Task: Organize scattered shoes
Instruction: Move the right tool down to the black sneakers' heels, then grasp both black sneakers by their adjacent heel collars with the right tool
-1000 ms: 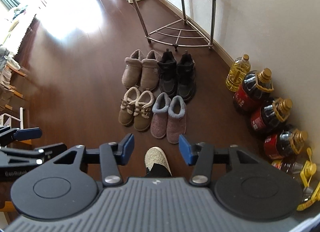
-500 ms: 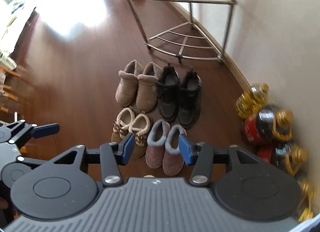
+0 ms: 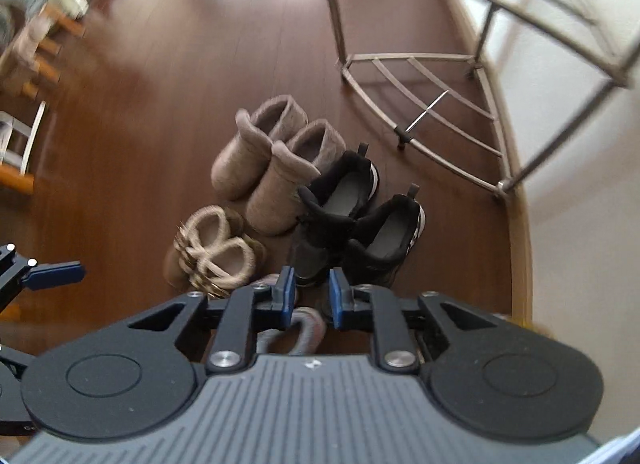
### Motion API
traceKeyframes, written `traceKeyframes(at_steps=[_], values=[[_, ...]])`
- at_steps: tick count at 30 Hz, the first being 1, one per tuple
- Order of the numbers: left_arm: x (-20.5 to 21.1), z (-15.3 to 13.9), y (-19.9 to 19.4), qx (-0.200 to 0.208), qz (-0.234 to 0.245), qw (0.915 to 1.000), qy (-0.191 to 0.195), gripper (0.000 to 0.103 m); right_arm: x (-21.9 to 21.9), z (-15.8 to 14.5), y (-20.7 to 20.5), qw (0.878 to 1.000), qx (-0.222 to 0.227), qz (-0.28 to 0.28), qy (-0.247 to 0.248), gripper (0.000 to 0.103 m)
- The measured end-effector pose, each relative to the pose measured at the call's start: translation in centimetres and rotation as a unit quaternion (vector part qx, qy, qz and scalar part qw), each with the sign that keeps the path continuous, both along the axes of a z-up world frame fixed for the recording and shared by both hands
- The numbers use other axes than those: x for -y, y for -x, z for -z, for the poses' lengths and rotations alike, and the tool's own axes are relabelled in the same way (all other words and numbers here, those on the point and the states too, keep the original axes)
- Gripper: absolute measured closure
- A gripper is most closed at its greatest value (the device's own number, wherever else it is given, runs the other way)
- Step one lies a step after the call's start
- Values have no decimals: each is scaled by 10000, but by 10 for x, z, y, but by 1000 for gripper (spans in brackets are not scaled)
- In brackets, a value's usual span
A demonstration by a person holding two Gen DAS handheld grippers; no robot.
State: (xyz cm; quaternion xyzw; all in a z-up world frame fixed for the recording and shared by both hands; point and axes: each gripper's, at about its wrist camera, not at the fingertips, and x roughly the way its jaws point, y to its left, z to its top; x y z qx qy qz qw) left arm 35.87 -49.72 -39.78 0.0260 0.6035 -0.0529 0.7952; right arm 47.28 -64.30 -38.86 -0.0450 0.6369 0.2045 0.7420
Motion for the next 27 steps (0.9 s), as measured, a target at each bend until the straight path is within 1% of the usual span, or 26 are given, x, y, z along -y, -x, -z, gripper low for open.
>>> traceKeyframes(at_steps=[2,3,6,8,10,12,13,15,16,17,18,19,20,21,22,23,24,25,27], values=[[13,27,-11,-96,-260,9996,-64,25,8,27,-19,9999,-148,-69,-9,87],[16,37,-14,-103,-247,9996,-120,25,11,41,-27,9997,-231,-53,-21,86],[16,60,-19,2,36,9996,-262,25,16,82,-48,9985,-394,354,-146,84],[14,71,-23,106,283,9989,-345,25,12,98,-51,9975,-362,568,-200,84],[12,82,-26,209,530,9975,-428,25,7,115,-53,9963,-285,793,-148,83],[10,89,-32,302,761,9955,-481,25,3,132,-56,9942,-334,1007,-145,78],[11,91,-35,339,877,9944,-479,25,0,140,-57,9931,-335,1116,-139,73],[4,97,-37,389,997,9934,-422,25,-5,156,-63,9918,-296,1239,-89,70],[0,101,-38,384,1023,9933,-375,25,-9,163,-65,9918,-257,1249,-84,63],[-4,104,-38,379,1041,9933,-334,25,-13,171,-67,9923,-194,1219,-91,59],[-6,108,-40,372,1047,9933,-304,25,-19,178,-70,9948,-38,1013,-116,57],[-8,114,-41,361,1053,9934,-272,25,-28,184,-72,9974,148,698,-50,54],[-10,118,-40,343,1051,9936,-236,25,-38,191,-72,9989,295,349,55,52],[-13,122,-39,322,1045,9938,-191,25,-48,199,-72,9989,427,-69,164,53],[-15,127,-38,302,1029,9941,-139,25,-60,210,-68,9964,565,-575,257,53],[-17,131,-36,272,1008,9945,-78,25,-70,219,-65,9919,682,-1018,340,53],[-19,136,-34,230,987,9949,-10,25,-77,227,-63,9875,754,-1325,393,53],[-22,141,-32,186,966,9951,60,25,-88,241,-56,9765,900,-1898,474,53],[-26,150,-26,100,935,9954,182,25,-102,256,-48,9585,1080,-2565,609,53]])
